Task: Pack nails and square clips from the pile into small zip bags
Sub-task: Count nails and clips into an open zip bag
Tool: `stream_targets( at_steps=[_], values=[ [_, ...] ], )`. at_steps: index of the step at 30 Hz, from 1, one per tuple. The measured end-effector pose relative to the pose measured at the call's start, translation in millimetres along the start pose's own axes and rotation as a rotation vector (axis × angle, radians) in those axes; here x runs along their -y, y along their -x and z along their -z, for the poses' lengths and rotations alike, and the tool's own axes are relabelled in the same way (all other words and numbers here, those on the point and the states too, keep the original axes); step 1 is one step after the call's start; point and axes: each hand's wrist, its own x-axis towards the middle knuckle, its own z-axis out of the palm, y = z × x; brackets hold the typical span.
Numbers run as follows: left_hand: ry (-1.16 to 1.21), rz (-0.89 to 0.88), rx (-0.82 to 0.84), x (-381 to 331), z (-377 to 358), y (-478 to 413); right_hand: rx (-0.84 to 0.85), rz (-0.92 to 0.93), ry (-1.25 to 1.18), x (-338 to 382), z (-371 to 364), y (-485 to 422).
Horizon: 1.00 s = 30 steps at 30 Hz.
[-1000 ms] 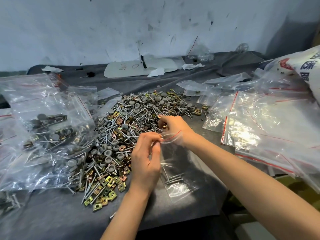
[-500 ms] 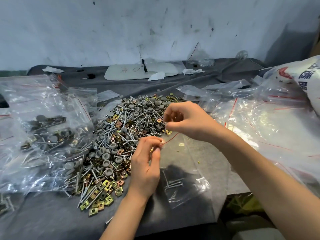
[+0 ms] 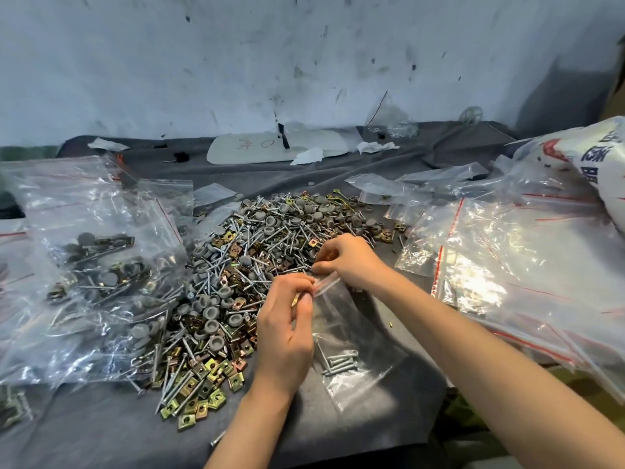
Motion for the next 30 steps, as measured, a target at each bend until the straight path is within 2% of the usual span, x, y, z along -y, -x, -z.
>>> stream_targets(
  at_steps=[3,7,11,14,17,19,23,30],
  values=[
    [0.004,0.010,-0.009,2,0,0,-0.020,0.018,0.123,-5,-16,-6],
    [-0.010,0.010,0.002,6,-1,0,-0.071,0.069,0.140,-10,-18,-5],
    [-0.013,0.010,-0.002,6,-2,-2,-0.142,0.030,-0.163,-18,8,10],
    [-0.009,0.014,0.002,6,-3,-2,-0.092,0.140,-0.333,-12,42,28],
    [-0.009,0.000,-0.007,6,-3,-2,-0.013,0.334,-0.266,5,69,44],
    [-0.005,-0.011,-0.017,7,-3,-2,0.049,0.396,-0.177,16,73,52],
    [0.005,-0.049,-0.019,8,-1,-1,0.091,0.396,0.013,27,62,57],
    [0.025,-0.046,-0.015,7,-2,-1,0.025,0.352,-0.025,24,64,52]
  ],
)
